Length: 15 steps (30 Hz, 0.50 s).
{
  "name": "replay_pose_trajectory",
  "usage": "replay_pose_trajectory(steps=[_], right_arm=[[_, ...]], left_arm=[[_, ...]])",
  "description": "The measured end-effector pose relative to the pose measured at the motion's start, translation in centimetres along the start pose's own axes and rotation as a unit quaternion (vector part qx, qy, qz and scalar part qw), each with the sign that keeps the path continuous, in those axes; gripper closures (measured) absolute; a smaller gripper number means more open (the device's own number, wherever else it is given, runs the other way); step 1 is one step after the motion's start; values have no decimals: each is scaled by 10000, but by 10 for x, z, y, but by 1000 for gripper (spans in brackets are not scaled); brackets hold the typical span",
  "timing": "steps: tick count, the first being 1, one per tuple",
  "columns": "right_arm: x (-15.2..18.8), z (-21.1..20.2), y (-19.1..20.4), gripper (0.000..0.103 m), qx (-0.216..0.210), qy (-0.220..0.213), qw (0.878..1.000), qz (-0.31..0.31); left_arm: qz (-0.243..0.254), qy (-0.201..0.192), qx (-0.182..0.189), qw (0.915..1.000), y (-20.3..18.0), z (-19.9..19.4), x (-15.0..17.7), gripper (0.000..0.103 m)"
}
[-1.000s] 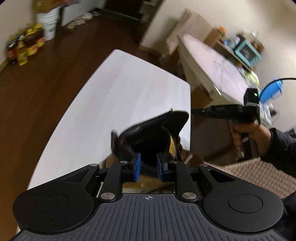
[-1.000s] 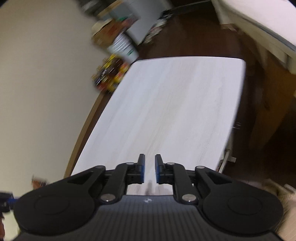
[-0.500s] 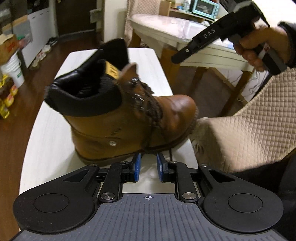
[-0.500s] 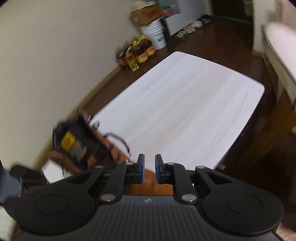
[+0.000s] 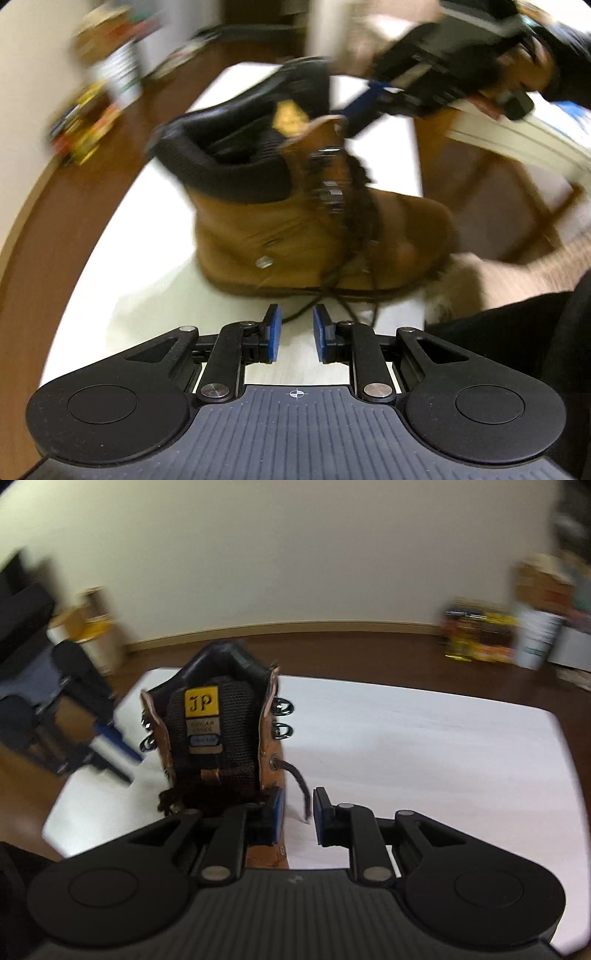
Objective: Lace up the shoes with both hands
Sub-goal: 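Release the boot with both tools and set it upright on the table, then grasp a dangling brown lace end with the right tool and pull it up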
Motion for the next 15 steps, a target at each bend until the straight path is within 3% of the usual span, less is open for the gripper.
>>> replay_pose_trajectory(steps=[4, 6, 8, 10, 11, 15], right_arm=[[3, 19, -11, 83, -539, 2, 9931, -1037], [0, 23, -8, 83, -803, -87, 9837, -1609], [-1, 27, -1, 84, -809, -107, 9714, -2231], [1, 33, 4, 92, -836, 8, 9606, -2650], [2, 35, 4, 99, -902, 121, 9593, -2674], [1, 30, -11, 99, -598, 324, 9711, -2289]], left_arm=[[-619, 63, -547, 9966, 1, -2, 5, 84], [-891, 25, -671, 9938, -1, -5, 8, 84], [-1026, -40, -730, 9920, -4, -9, 12, 83], [-1028, -88, -782, 9916, -7, -13, 16, 83], [-980, -114, -786, 9920, -9, -13, 17, 83], [-581, -219, -700, 9956, -20, -3, 17, 83]])
Point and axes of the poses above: each gripper's, at about its wrist camera, not at the fingertips, and z roughly the way its jaws point, y to its left, x to its underside, the point moved 8 cm from there along z, roughly the way its jaws point, and after that the axes turned 9 degrees about -z, right-handed, at the moved point
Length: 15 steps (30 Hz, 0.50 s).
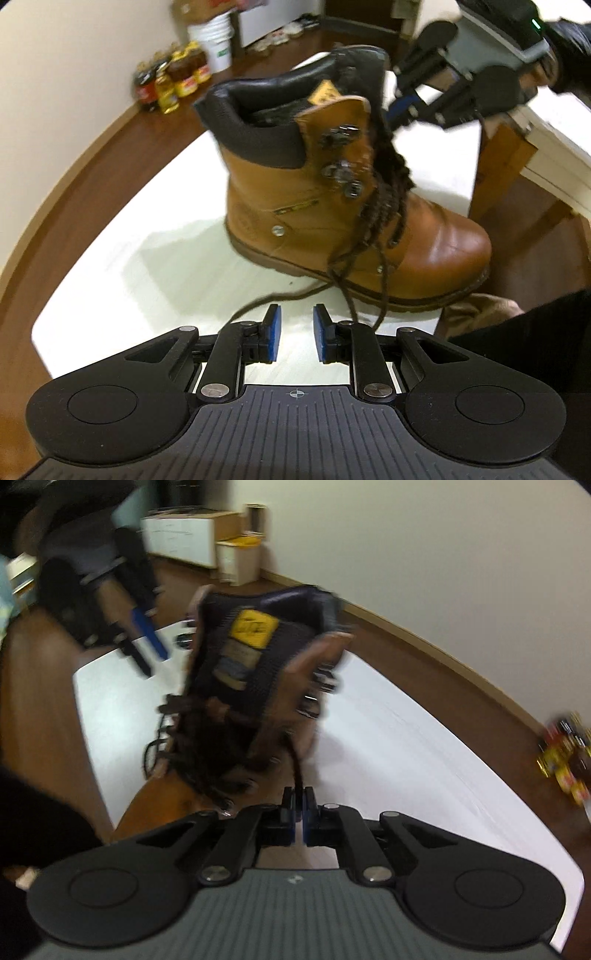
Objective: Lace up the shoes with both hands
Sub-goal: 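Grasp a dangling brown lace end with the right tool and pull it up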
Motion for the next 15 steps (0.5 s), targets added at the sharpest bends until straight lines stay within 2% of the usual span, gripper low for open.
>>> replay_pose_trajectory(steps=[4, 7, 10, 12, 15], right_arm=[[16, -19, -16, 100, 781, 470, 9952, 345], [35, -35, -28, 100, 1484, 981, 9816, 697], [52, -40, -31, 100, 1775, 1414, 9690, 979], [55, -33, -21, 100, 1860, 1584, 9656, 894], [72, -29, -23, 100, 2224, 1971, 9517, 765]], left_arm=[[749, -168, 176, 9969, -11, 14, 2, 83], [1364, -323, 237, 9898, -20, 22, 1, 83], [1736, -466, 355, 9831, -28, 26, 0, 82], [1914, -580, 423, 9789, -32, 25, -1, 82], [1977, -623, 496, 9770, -34, 27, -1, 82]])
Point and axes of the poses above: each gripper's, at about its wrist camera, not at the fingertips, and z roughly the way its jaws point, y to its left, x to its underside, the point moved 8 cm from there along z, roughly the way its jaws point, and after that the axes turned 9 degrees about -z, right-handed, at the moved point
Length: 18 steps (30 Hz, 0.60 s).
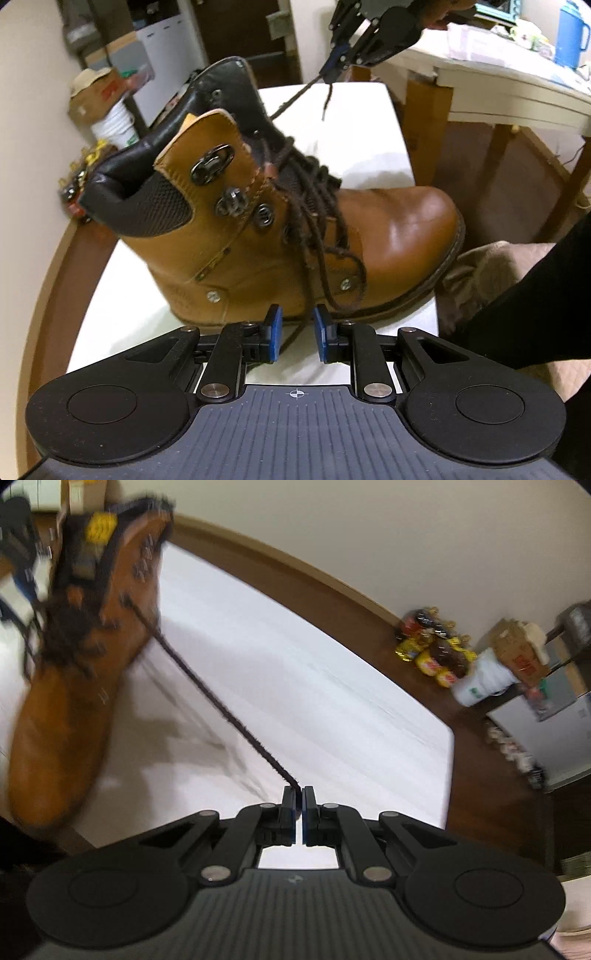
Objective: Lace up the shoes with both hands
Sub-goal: 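Grasp a dangling brown lace end with the right tool and pull it up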
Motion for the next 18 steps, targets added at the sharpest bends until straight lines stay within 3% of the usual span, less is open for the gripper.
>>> replay_pose_trajectory(steps=[3, 7, 9, 12, 18], right_arm=[[5, 9, -19, 100, 245, 287, 9989, 277], [5, 13, -20, 100, 238, 280, 9991, 221], [2, 18, -20, 100, 190, 252, 9993, 181], [0, 26, -18, 100, 84, 220, 9996, 157], [9, 41, -17, 97, -261, 192, 9993, 203]], left_arm=[[-61, -34, 7, 10000, 1, 1, 2, 82], [-301, -251, 123, 9992, -2, 0, -6, 82], [-401, -249, 117, 9988, -2, 2, -9, 83], [-722, -144, 163, 9972, -1, 3, -10, 99], [-1184, -1, 78, 9929, 0, 1, -13, 101]])
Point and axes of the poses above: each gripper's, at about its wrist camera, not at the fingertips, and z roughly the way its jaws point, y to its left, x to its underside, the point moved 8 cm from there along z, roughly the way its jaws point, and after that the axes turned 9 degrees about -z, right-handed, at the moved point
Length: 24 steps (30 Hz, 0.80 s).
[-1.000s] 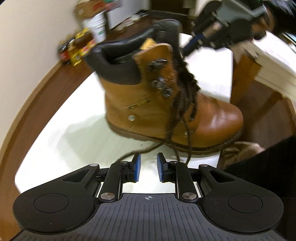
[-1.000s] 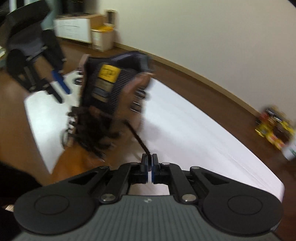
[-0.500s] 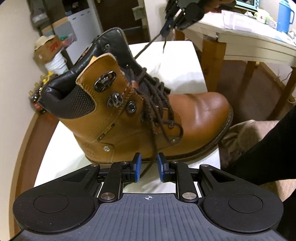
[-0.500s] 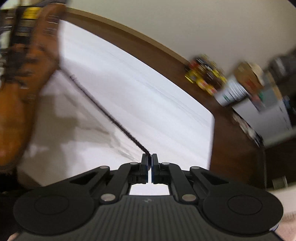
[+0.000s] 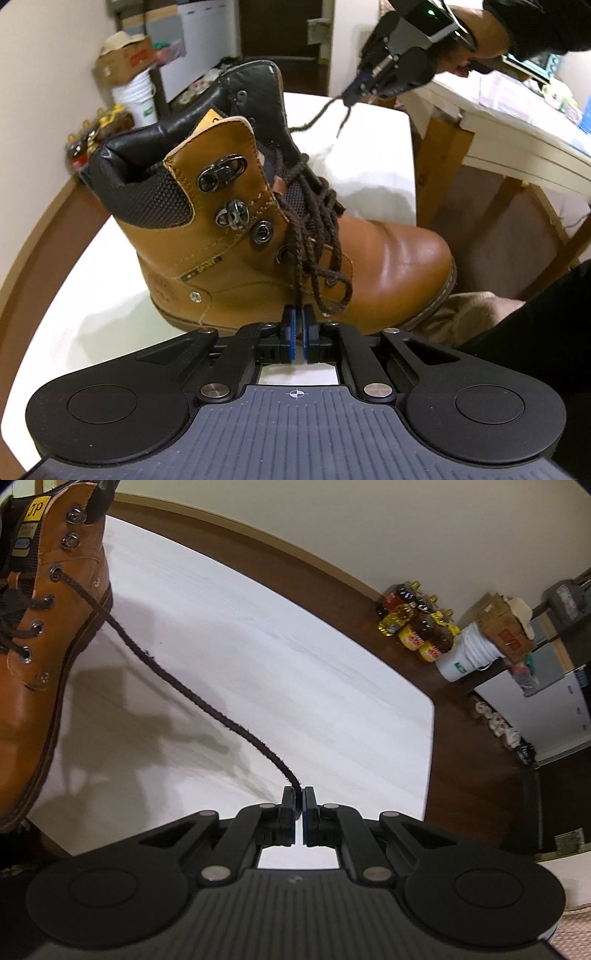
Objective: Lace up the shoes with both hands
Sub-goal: 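Grasp a dangling brown lace end with the right tool and pull it up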
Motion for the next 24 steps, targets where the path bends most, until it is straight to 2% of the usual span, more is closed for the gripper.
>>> replay_pose_trajectory(steps=[3, 5, 8, 11, 16, 17, 19, 20, 21, 24], right_arm=[[-10, -7, 20, 87, -385, -19, 9992, -143], [-19, -15, 33, 86, -672, -152, 9974, -188], [-37, -29, 53, 86, -1150, -604, 9913, -224], [-62, -37, 74, 83, -1358, -1262, 9808, -605], [-89, -29, 99, 83, -1590, -1815, 9637, -1144], [-93, -28, 103, 83, -1654, -1930, 9595, -1214], [-97, -28, 103, 86, -1517, -2081, 9572, -1320], [-97, -28, 100, 91, -1480, -2105, 9579, -1276], [-96, -28, 97, 102, -1443, -2129, 9585, -1232], [-86, -24, 71, 103, -1482, -1972, 9673, -588]], left_arm=[[-39, 31, -75, 10000, 0, -6, -1, 101], [-34, 91, -142, 9999, 0, -14, -1, 101], [-36, 141, -218, 9997, 2, -24, -2, 101], [-88, 205, -282, 9994, 7, -29, -4, 101], [-71, 394, -394, 9984, 11, -30, -6, 101], [-78, 427, -418, 9982, 11, -30, -6, 101], [-95, 495, -442, 9977, 10, -30, -6, 101], [-104, 530, -452, 9975, 10, -30, -6, 101], [-111, 546, -453, 9974, 9, -30, -6, 101], [-146, 570, -433, 9973, 6, -30, -6, 101]])
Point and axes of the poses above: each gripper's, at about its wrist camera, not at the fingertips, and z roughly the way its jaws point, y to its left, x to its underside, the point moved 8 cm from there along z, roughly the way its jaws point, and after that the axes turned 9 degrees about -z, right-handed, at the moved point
